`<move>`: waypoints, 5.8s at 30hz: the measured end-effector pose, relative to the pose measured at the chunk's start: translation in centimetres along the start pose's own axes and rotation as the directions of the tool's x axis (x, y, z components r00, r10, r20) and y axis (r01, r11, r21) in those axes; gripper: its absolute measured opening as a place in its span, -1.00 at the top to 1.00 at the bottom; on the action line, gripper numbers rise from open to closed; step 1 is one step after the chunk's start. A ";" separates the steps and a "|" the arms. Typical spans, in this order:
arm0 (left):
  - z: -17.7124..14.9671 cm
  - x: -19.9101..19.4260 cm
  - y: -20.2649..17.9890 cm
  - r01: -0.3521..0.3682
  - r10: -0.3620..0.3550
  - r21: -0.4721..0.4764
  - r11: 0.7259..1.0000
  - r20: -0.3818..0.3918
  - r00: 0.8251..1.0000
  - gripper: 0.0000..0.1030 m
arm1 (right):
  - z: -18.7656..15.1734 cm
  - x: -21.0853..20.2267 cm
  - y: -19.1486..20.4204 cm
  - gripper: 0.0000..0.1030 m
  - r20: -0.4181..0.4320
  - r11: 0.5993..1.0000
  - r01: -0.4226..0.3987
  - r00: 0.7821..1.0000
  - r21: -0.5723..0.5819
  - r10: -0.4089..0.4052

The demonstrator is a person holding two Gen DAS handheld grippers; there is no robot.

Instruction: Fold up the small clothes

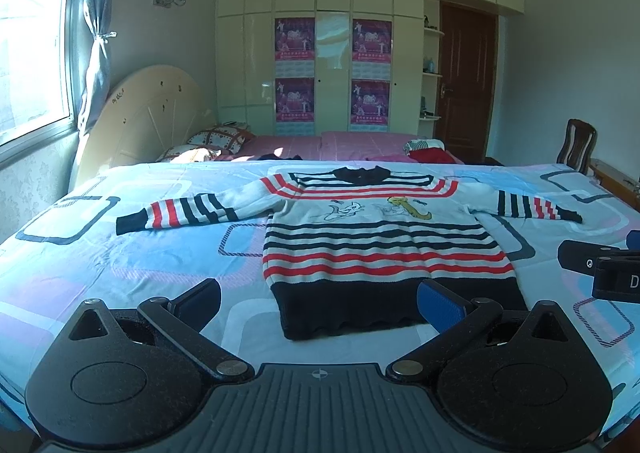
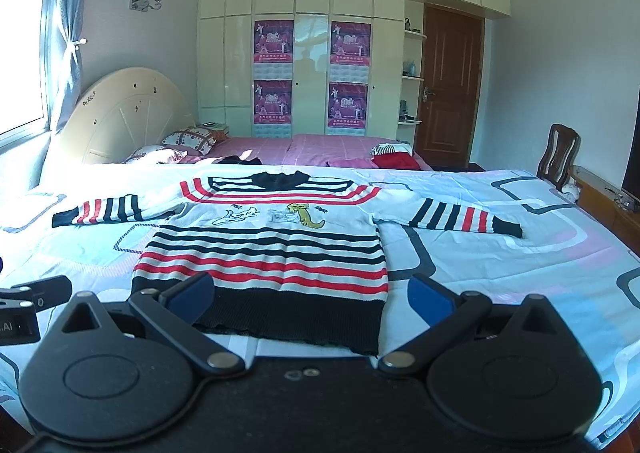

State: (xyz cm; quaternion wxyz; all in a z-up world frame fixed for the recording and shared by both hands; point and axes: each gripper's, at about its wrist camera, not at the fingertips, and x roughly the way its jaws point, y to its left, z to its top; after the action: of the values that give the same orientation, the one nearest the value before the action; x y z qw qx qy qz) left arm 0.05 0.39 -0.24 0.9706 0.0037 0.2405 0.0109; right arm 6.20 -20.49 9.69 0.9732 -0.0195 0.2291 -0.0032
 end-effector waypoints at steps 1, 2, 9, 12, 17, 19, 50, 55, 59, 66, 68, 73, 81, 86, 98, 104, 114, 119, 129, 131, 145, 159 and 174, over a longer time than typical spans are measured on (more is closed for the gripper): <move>0.0 0.0 0.0 0.001 -0.001 0.000 1.000 -0.001 1.000 -1.00 | 0.0 0.0 0.0 -1.00 0.000 1.000 0.000 1.000 0.000 0.000; 0.0 0.1 0.0 0.001 -0.001 0.000 1.000 -0.001 1.000 -1.00 | 0.0 0.0 0.0 -1.00 0.001 1.000 0.001 1.000 -0.001 -0.001; 0.0 0.1 -0.1 0.003 -0.003 -0.001 1.000 -0.001 1.000 -1.00 | 0.0 0.0 0.0 -1.00 0.001 1.000 0.000 1.000 -0.001 0.000; 0.0 0.2 -0.1 0.002 -0.002 -0.003 1.000 -0.003 1.000 -1.00 | 0.0 0.0 0.0 -1.00 0.001 1.000 0.000 1.000 -0.001 0.000; -0.1 0.3 -0.1 0.002 -0.002 -0.008 1.000 -0.005 1.000 -1.00 | 0.0 0.0 0.1 -1.00 0.000 1.000 -0.001 1.000 -0.002 0.001; -0.1 0.3 -0.1 0.001 -0.001 -0.008 1.000 -0.004 1.000 -1.00 | 0.0 0.0 0.1 -1.00 0.000 1.000 -0.001 1.000 0.000 0.001; 1.5 15.2 11.4 0.131 -0.149 -0.474 0.871 -0.002 0.989 -1.00 | 4.1 11.2 -2.5 -1.00 0.019 0.999 0.027 0.999 0.047 -0.028; 2.1 22.8 16.0 0.069 -0.106 -0.613 0.787 -0.024 0.994 -0.99 | 6.2 18.0 -3.0 -1.00 -0.018 0.998 0.014 1.000 0.062 -0.013; 2.6 28.3 21.0 -0.003 -0.012 -0.698 0.716 -0.017 1.000 -0.65 | 7.4 21.9 -2.7 -1.00 -0.028 0.999 0.012 1.000 0.049 -0.011; 1.0 36.4 30.0 -0.084 0.038 -0.836 0.543 -0.076 0.996 -0.63 | 8.3 26.6 -2.1 -1.00 -0.068 0.996 0.060 0.996 0.063 -0.055; 0.1 38.9 32.3 -0.079 0.024 -0.868 0.490 -0.077 0.997 -0.45 | 8.5 27.4 -1.9 -1.00 -0.069 0.994 0.085 0.994 0.075 -0.080; -0.1 43.5 35.4 -0.048 0.015 -0.886 0.461 -0.046 0.999 -0.32 | 9.0 29.1 -0.4 -1.00 -0.082 0.984 0.156 0.986 0.090 -0.148; -0.1 49.1 37.2 -0.025 0.023 -0.889 0.457 -0.016 1.000 0.54 | 10.1 31.8 1.3 -1.00 -0.088 0.970 0.223 0.973 0.097 -0.215; 0.5 50.2 37.2 -0.024 0.027 -0.861 0.509 -0.012 1.000 0.91 | 10.5 33.6 0.0 -1.00 -0.110 0.957 0.269 0.960 0.111 -0.257; 15.0 50.7 23.6 0.053 0.001 -0.500 0.864 0.107 0.994 0.92 | 9.2 35.9 -7.7 -1.00 -0.119 0.944 0.296 0.952 0.145 -0.281; 19.7 52.8 10.6 0.077 -0.069 -0.273 0.959 0.040 0.997 0.91 | 8.4 36.9 -11.5 -1.00 -0.137 0.957 0.240 0.966 0.162 -0.219; 18.8 52.9 -4.9 0.197 -0.200 -0.041 0.980 -0.131 0.971 0.10 | 6.9 36.5 -16.0 -1.00 -0.197 0.949 0.245 0.958 0.201 -0.206; 17.7 46.4 -1.8 0.142 -0.143 -0.054 0.988 -0.017 0.990 -0.62 | 7.0 36.8 -14.7 -1.00 -0.191 0.949 0.185 0.972 0.256 -0.138; 13.4 46.2 10.8 -0.057 0.047 -0.088 0.995 -0.106 0.993 -0.61 | 7.3 43.1 -1.3 0.02 -0.179 0.915 -0.168 0.953 0.366 0.246; 12.9 47.3 11.5 -0.046 0.034 -0.095 0.994 -0.121 0.992 -0.61 | 7.3 44.1 0.6 -0.05 -0.188 0.900 -0.194 0.940 0.391 0.284; 12.3 50.8 13.4 -0.065 0.051 -0.082 0.995 -0.157 0.986 -0.61 | 6.2 49.1 2.7 0.64 -0.237 0.809 -0.162 0.907 0.565 0.347; 11.6 50.3 14.5 -0.076 0.058 -0.105 0.992 -0.163 0.985 -0.61 | 11.6 46.8 0.6 0.87 -0.095 0.942 -0.223 0.963 0.252 0.253; 12.8 49.9 12.6 0.017 -0.034 -0.137 0.990 -0.123 0.992 -0.61 | 11.4 47.3 -2.6 0.86 -0.099 0.951 -0.188 0.971 0.245 0.217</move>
State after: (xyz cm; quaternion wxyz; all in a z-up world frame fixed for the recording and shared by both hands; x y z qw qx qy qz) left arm 49.89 14.10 -12.07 0.9517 -0.0659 0.2996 0.0151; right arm 53.63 -23.35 -1.06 0.9477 0.1192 0.2882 0.0685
